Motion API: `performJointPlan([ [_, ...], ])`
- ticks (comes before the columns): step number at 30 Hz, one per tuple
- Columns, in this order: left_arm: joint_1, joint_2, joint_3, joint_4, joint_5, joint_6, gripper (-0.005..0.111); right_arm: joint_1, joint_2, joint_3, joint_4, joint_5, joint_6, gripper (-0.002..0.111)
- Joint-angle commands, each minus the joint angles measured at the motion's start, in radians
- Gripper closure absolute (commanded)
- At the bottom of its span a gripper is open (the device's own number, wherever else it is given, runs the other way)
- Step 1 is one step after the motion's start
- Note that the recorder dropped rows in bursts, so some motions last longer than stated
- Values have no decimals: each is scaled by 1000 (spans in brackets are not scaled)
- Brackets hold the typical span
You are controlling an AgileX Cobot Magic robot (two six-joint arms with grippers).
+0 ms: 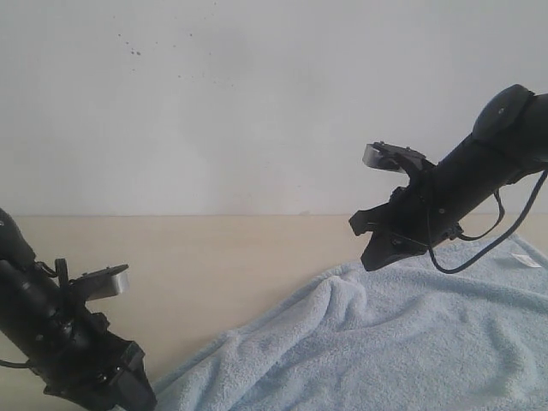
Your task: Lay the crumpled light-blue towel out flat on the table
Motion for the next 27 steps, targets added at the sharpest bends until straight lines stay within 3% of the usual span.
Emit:
performJointPlan([
  [1,-1,-8,7,-57,-2,18,45,2,-13,2,3,7,5,108],
  [5,-1,-8,7,-105,32,66,60,2,-13,2,3,7,5,108],
  [10,-1,-8,7,-102,39,78,92,2,-13,2,3,7,5,108],
  [13,-1,-8,7,-89,43,78,102,2,-13,2,3,7,5,108],
  [17,-1,-8,7,-54,53,78,96,2,-13,2,3,6,7,108],
  [24,-1,-8,26,-54,40,78,54,2,-13,2,3,6,7,108],
  [27,-1,-8,32,-72,32,78,54,2,-13,2,3,8,6,108],
])
